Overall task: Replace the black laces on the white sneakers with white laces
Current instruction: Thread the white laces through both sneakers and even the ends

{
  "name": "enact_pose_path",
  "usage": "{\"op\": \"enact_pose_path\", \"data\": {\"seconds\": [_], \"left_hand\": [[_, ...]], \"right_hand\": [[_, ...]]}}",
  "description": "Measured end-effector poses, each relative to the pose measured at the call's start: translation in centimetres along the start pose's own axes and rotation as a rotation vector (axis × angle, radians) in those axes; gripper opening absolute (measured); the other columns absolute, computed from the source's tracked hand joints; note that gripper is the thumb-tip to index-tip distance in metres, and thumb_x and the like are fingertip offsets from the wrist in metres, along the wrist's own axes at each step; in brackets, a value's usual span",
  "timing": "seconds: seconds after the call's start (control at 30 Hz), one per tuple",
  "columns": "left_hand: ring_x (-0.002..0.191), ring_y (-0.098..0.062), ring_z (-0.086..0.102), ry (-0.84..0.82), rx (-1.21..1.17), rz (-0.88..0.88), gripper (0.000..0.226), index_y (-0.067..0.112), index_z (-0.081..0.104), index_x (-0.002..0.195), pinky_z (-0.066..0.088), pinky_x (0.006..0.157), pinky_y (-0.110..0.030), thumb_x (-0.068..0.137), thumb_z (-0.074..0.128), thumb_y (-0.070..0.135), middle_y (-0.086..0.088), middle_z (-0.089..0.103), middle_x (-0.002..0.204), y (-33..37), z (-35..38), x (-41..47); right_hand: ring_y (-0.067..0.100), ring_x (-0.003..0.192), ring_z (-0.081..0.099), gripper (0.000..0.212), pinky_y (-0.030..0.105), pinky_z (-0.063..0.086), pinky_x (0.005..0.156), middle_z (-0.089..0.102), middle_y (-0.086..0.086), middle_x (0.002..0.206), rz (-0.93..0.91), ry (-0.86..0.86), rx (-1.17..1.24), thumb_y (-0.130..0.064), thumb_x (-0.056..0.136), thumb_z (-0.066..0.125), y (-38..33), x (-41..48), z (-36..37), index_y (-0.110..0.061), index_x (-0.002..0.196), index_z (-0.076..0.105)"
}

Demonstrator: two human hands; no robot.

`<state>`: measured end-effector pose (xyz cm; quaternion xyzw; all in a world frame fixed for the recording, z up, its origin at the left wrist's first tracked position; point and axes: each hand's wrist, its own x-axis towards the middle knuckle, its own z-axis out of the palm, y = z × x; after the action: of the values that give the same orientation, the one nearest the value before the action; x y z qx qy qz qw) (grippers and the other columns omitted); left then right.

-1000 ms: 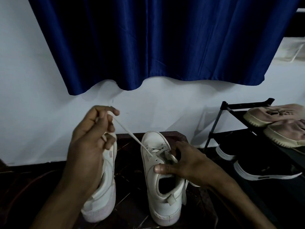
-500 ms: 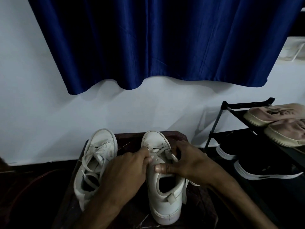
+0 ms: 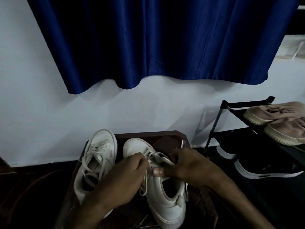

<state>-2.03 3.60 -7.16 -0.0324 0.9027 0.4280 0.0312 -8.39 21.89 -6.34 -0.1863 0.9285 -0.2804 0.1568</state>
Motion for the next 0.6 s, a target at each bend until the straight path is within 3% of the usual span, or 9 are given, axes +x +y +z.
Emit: {"op": "enact_pose_path", "data": {"seconds": [0.1, 0.2, 0.3, 0.37, 0.47, 0.53, 0.6], "left_hand": [[0.054, -0.013, 0.048, 0.044, -0.33, -0.109, 0.029, 0.023, 0.054, 0.074, 0.041, 0.064, -0.04, 0.101, 0.043, 0.023, 0.005, 0.049, 0.055, 1.0, 0.0, -0.1], [0.071, -0.018, 0.058, 0.152, -0.549, -0.174, 0.042, 0.029, 0.065, 0.063, 0.05, 0.082, -0.05, 0.1, 0.047, 0.019, 0.004, 0.06, 0.065, 1.4, 0.3, 0.4], [0.067, -0.013, 0.065, 0.172, -0.675, -0.172, 0.043, 0.026, 0.067, 0.065, 0.05, 0.076, -0.041, 0.101, 0.046, 0.016, 0.003, 0.066, 0.065, 1.4, 0.1, 0.8], [0.059, -0.014, 0.063, 0.227, -0.42, -0.049, 0.036, 0.027, 0.059, 0.067, 0.051, 0.068, -0.039, 0.1, 0.045, 0.026, 0.004, 0.064, 0.06, 1.1, -0.4, 0.5], [0.067, -0.01, 0.064, 0.332, 0.319, 0.101, 0.027, 0.029, 0.048, 0.079, 0.049, 0.066, -0.037, 0.096, 0.037, 0.046, 0.008, 0.065, 0.065, 1.2, -1.2, -0.2], [0.076, -0.012, 0.066, 0.424, 0.505, 0.069, 0.024, 0.029, 0.043, 0.084, 0.038, 0.061, -0.03, 0.1, 0.038, 0.045, 0.004, 0.068, 0.074, 1.7, -1.7, -0.3], [0.07, -0.016, 0.068, 0.444, 0.644, 0.094, 0.019, 0.025, 0.046, 0.085, 0.029, 0.05, -0.029, 0.1, 0.047, 0.038, -0.002, 0.068, 0.072, 1.7, -1.3, 0.0]], "right_hand": [[0.01, 0.053, 0.048, 0.07, 0.028, 0.032, 0.05, 0.049, -0.003, 0.054, -0.018, 0.085, -0.061, -0.088, 0.061, 0.055, 0.0, -0.4, 0.7, -0.018, 0.057, 0.046], [0.018, 0.067, 0.058, 0.071, 0.029, 0.034, 0.052, 0.053, -0.002, 0.061, -0.007, 0.222, -0.081, -0.091, 0.067, 0.041, -0.4, -0.7, 1.5, -0.02, 0.061, 0.046], [0.022, 0.077, 0.063, 0.075, 0.033, 0.044, 0.063, 0.06, 0.0, 0.071, 0.005, 0.272, -0.071, -0.093, 0.068, 0.029, -0.5, -0.9, 1.7, -0.021, 0.064, 0.046], [0.021, 0.078, 0.062, 0.074, 0.033, 0.043, 0.064, 0.06, 0.0, 0.073, 0.016, 0.265, -0.09, -0.092, 0.072, 0.028, -0.4, -1.1, 1.5, -0.021, 0.065, 0.046], [0.017, 0.072, 0.058, 0.075, 0.033, 0.04, 0.061, 0.057, -0.001, 0.069, 0.008, 0.226, -0.125, -0.092, 0.072, 0.026, -0.3, -1.1, 1.1, -0.02, 0.065, 0.046], [0.014, 0.065, 0.056, 0.079, 0.033, 0.042, 0.062, 0.057, -0.001, 0.066, -0.025, 0.161, -0.096, -0.093, 0.069, 0.025, -0.3, -1.2, 0.6, -0.017, 0.066, 0.048], [0.01, 0.053, 0.053, 0.078, 0.029, 0.044, 0.056, 0.058, -0.001, 0.06, -0.021, 0.0, 0.056, -0.088, 0.071, 0.029, -0.2, -1.4, -0.7, -0.013, 0.065, 0.05]]}}
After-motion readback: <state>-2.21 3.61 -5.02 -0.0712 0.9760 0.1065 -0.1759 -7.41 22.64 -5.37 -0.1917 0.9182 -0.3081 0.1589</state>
